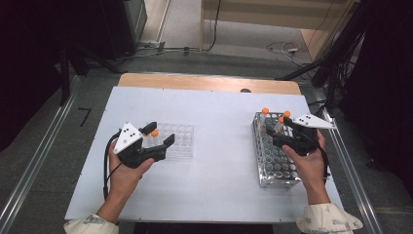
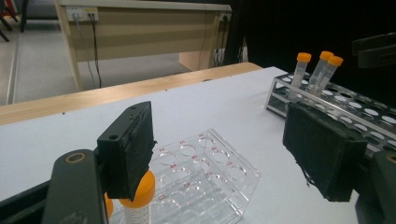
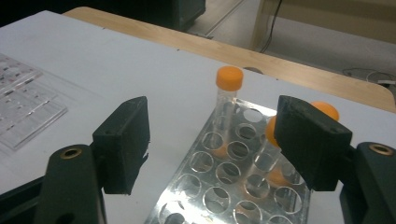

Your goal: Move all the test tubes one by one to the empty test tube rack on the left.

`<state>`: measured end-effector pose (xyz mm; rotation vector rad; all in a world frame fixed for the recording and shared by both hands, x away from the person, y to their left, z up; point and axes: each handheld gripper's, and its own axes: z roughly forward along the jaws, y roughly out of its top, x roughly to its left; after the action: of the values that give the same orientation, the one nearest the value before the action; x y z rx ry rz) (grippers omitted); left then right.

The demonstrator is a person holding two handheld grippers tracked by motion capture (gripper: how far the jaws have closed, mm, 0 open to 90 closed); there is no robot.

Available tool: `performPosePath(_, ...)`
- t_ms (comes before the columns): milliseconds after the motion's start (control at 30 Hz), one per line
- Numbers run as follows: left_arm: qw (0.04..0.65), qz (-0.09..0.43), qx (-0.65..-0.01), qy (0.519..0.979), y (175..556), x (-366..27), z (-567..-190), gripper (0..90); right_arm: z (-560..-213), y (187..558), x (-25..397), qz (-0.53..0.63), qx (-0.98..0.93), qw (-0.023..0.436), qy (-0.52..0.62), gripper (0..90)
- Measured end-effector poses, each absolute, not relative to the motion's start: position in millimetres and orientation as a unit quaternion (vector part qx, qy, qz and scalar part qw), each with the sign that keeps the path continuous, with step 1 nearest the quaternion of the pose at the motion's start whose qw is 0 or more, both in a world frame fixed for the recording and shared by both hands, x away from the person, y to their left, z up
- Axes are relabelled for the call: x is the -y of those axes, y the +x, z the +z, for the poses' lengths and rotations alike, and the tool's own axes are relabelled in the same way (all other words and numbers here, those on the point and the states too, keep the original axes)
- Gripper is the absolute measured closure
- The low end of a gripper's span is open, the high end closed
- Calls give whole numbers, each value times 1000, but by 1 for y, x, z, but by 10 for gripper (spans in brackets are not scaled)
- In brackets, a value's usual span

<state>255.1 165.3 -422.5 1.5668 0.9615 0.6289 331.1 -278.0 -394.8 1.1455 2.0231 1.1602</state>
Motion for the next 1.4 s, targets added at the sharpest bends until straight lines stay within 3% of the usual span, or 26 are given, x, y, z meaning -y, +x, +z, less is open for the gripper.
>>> performPosePath(233,563,267,-407,668,255,-164,-423,259,-406,339,293,426,-740,283,437,281)
performPosePath(667,562,264,-405,671,255,-162,-424,259,-430,357,308,420,-744,267,446,374)
performPosePath(1167,561,262,-405,673,255,-160,-425,259,-446,369,311,418,-759,251,431,600)
performPosePath(1400,562,261,-405,672,255,-160,-425,259,-450,373,312,420,-763,249,424,623)
